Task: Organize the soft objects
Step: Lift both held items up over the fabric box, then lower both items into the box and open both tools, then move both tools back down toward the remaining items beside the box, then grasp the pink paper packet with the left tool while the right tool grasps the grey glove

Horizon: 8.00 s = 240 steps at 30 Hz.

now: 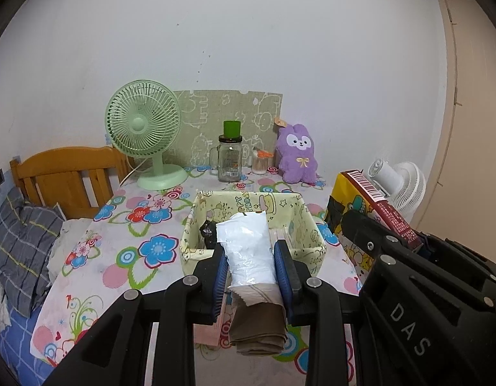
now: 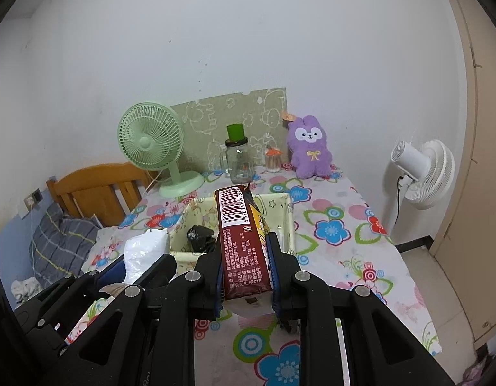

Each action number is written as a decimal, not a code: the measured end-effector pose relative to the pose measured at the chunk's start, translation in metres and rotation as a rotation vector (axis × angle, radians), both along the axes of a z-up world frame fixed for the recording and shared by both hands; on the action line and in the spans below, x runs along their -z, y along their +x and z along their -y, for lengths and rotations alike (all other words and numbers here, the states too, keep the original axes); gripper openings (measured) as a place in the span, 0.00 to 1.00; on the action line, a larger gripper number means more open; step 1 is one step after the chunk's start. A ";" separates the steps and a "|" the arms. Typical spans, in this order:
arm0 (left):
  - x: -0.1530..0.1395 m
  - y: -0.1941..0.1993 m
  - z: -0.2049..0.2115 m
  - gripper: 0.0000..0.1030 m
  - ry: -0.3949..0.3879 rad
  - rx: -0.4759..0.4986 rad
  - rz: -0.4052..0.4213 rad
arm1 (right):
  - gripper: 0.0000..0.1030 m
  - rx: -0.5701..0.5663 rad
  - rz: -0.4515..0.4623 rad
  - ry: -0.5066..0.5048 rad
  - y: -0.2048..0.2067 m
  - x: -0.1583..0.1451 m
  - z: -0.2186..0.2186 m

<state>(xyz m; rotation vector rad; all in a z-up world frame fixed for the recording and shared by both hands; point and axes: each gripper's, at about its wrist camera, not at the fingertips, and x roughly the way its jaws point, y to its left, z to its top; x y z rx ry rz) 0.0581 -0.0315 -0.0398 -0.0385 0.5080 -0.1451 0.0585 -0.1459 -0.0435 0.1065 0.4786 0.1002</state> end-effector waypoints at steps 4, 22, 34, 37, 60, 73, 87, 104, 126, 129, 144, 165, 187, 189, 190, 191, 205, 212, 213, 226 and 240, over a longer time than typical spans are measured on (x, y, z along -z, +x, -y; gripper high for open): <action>-0.001 0.009 0.000 0.27 0.000 -0.002 0.000 | 0.25 -0.001 -0.001 -0.001 0.008 -0.001 0.000; 0.001 0.068 -0.002 0.27 0.003 -0.017 -0.016 | 0.25 -0.002 -0.012 -0.018 0.071 0.001 -0.002; 0.013 0.109 0.003 0.27 0.003 -0.022 -0.059 | 0.25 -0.010 -0.028 -0.026 0.114 0.011 0.001; 0.017 0.118 0.005 0.27 0.007 -0.018 -0.073 | 0.25 -0.014 -0.033 -0.026 0.124 0.014 0.003; 0.053 0.178 0.009 0.55 0.015 -0.032 -0.162 | 0.25 -0.165 -0.124 -0.002 0.188 0.049 -0.002; 0.056 0.173 -0.003 0.76 0.006 -0.056 -0.182 | 0.27 -0.236 -0.132 0.004 0.189 0.051 -0.015; 0.045 0.147 -0.009 0.91 0.002 -0.058 -0.149 | 0.78 -0.169 -0.089 -0.012 0.162 0.039 -0.012; 0.023 0.095 -0.008 1.00 0.004 -0.029 -0.077 | 0.91 -0.090 -0.031 -0.043 0.101 0.015 -0.006; 0.017 0.030 0.002 1.00 0.015 0.013 -0.043 | 1.00 -0.030 -0.009 -0.050 0.030 0.010 0.005; 0.020 0.024 0.004 1.00 0.020 0.008 -0.040 | 1.00 -0.023 -0.007 -0.050 0.023 0.014 0.006; 0.053 0.011 0.005 1.00 0.017 -0.001 -0.069 | 1.00 0.001 -0.028 -0.073 0.009 0.047 0.007; 0.105 0.013 0.015 1.00 0.052 0.029 -0.152 | 1.00 0.011 -0.112 -0.068 0.012 0.103 0.013; 0.141 0.050 0.046 0.97 0.087 0.075 -0.281 | 0.99 0.064 -0.244 -0.057 0.053 0.147 0.041; 0.141 0.052 0.048 0.97 0.091 0.076 -0.286 | 0.96 0.067 -0.258 -0.050 0.058 0.149 0.043; 0.141 0.055 0.048 0.97 0.094 0.075 -0.289 | 0.94 0.068 -0.267 -0.048 0.061 0.150 0.043; 0.142 0.056 0.048 0.97 0.098 0.073 -0.293 | 0.92 0.068 -0.281 -0.050 0.065 0.151 0.044; 0.148 0.059 0.041 0.97 0.108 0.048 -0.319 | 0.61 0.042 -0.337 -0.062 0.074 0.161 0.035; 0.141 0.054 0.020 0.94 0.093 0.014 -0.302 | 0.60 0.011 -0.314 -0.067 0.068 0.151 0.018; 0.141 0.053 0.017 0.94 0.090 0.010 -0.302 | 0.60 0.006 -0.313 -0.064 0.068 0.150 0.015; 0.139 0.051 -0.019 0.93 0.109 -0.040 -0.293 | 0.60 -0.031 -0.306 -0.078 0.064 0.144 -0.022; 0.154 0.072 -0.038 0.82 0.100 -0.047 -0.352 | 0.59 -0.044 -0.347 -0.074 0.074 0.151 -0.040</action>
